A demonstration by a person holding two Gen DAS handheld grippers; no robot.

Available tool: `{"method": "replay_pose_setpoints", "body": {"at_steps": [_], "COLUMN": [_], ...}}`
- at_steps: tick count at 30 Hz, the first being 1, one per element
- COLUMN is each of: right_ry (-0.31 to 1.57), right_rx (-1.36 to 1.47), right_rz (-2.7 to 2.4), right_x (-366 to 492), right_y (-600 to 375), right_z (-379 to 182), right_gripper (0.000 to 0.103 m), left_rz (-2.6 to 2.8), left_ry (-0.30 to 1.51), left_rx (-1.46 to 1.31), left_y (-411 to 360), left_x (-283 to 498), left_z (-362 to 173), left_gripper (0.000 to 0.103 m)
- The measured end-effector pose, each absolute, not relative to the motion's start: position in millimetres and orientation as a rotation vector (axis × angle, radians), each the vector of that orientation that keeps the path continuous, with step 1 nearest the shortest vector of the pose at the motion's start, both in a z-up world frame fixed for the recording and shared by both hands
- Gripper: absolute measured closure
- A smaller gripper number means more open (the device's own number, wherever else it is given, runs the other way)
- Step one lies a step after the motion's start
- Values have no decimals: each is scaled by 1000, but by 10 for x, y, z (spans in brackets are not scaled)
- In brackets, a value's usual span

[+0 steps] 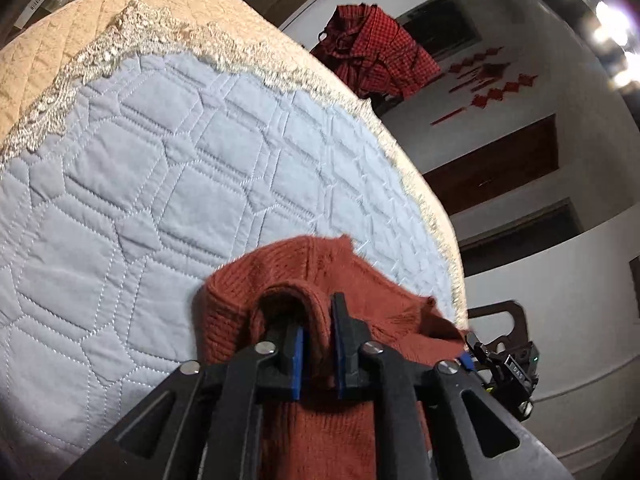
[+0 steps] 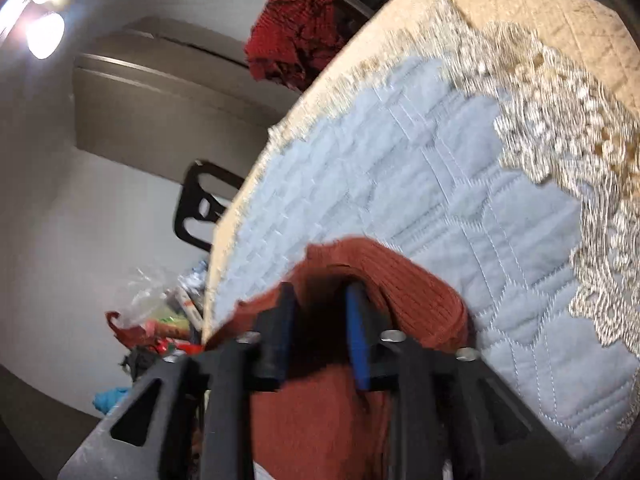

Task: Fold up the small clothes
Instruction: 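Lay the hem onto the collar with both tools and open them, then withdraw both tools up from the folded sweater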

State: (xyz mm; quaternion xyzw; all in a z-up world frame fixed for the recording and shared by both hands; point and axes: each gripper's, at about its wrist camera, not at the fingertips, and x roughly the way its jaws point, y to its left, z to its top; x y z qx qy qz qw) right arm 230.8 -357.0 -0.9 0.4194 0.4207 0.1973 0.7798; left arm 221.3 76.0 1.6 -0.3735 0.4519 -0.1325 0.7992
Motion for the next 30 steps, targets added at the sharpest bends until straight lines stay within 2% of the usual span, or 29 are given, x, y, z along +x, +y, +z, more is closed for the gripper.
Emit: {"method": "replay_pose_setpoints", "body": {"at_steps": [2, 4, 5, 11, 14, 17, 22, 26, 30], "right_ry": [873, 862, 858, 879, 944, 972, 922, 872, 877], "right_rx": [927, 912, 888, 690, 616, 600, 521, 406, 337], "right_rz": [428, 415, 407, 463, 438, 387, 342, 375, 425], "right_x": [2322, 2336, 2330, 2301, 2369, 2456, 2296, 1917, 1439], "right_y": [-3609, -3629, -3624, -3319, -3202, -3273, -3326, -3223, -3114], "right_z": [45, 109, 144, 287, 155, 10, 217, 450, 446], "right_gripper": [64, 64, 64, 66, 75, 94, 93, 92, 92], "left_rz": [-270, -218, -206, -264, -286, -233, -225, -289, -356], "left_ry": [929, 875, 857, 837, 872, 938, 924, 879, 860], "left_rx": [-803, -770, -756, -586, -475, -377, -362, -312, -243], "left_y": [819, 880, 896, 592, 361, 260, 282, 192, 112], "left_x": [2180, 2139, 2106, 2063, 2140, 2274, 2199, 1862, 1447], "left_z": [83, 183, 223, 387, 334, 141, 164, 347, 385], "left_gripper": [81, 68, 68, 68, 68, 68, 71, 71, 70]}}
